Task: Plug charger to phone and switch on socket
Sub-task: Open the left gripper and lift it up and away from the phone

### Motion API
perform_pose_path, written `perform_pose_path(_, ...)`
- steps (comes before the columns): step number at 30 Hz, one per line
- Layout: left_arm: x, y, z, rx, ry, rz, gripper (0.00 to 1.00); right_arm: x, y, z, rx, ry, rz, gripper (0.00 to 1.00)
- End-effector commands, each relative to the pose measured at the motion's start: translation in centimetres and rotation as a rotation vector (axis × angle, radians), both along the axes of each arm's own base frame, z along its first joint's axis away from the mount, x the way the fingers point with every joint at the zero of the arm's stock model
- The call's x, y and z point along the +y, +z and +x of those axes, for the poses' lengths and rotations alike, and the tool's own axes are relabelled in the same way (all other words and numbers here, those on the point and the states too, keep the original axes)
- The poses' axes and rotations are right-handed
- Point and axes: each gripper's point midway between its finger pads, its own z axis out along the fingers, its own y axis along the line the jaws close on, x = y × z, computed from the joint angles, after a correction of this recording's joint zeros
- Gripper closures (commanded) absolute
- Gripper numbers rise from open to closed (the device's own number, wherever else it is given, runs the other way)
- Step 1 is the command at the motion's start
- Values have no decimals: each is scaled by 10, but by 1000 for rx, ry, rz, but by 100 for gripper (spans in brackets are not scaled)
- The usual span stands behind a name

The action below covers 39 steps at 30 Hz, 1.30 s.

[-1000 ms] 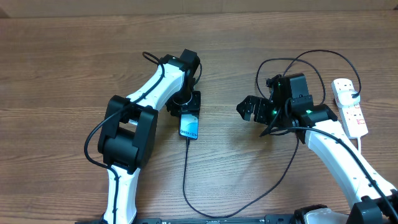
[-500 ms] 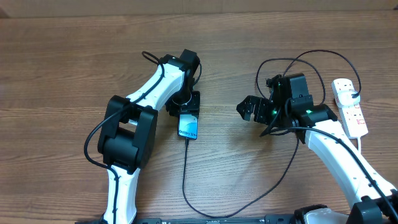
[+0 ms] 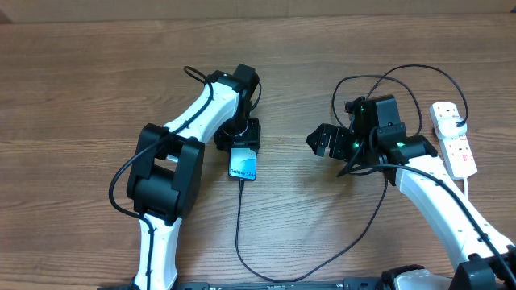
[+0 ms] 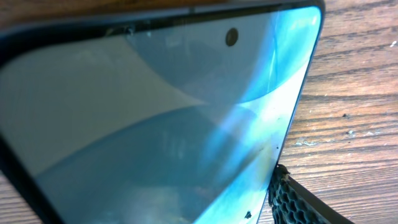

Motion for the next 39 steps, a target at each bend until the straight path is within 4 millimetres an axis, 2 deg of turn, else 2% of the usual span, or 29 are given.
perform_pose_path(1, 3, 2, -2, -7, -10, 23, 40, -2, 5, 6, -22, -2, -8, 0)
perform_pose_path(8, 4, 2, -4, 1, -10, 26, 41, -2, 5, 6, -22, -2, -8, 0)
perform_pose_path(11, 4, 2, -5, 5, -10, 27, 34, -2, 5, 6, -22, -2, -8, 0)
perform_pose_path(13, 4, 2, -6, 7, -10, 26, 33, -2, 5, 6, -22, -2, -8, 0)
perform_pose_path(16, 4, 3, -6, 7, -10, 27, 40, -2, 5, 6, -22, -2, -8, 0)
perform_pose_path(18, 4, 3, -6, 8, -10, 27, 41, -2, 5, 6, -22, -2, -8, 0)
perform_pose_path(21, 4, 3, -6, 9, -10, 28, 32, -2, 5, 6, -22, -2, -8, 0)
perform_pose_path(25, 4, 3, -6, 9, -10, 27, 28, -2, 5, 6, -22, -2, -8, 0)
perform_pose_path(34, 4, 3, -6, 9, -10, 28, 28, -2, 5, 6, -22, -2, -8, 0)
perform_pose_path(37, 4, 3, -6, 10, -10, 28, 19, -2, 5, 6, -22, -2, -8, 0)
perform_pose_path(39, 4, 3, -6, 9, -10, 28, 18, -2, 5, 6, -22, -2, -8, 0)
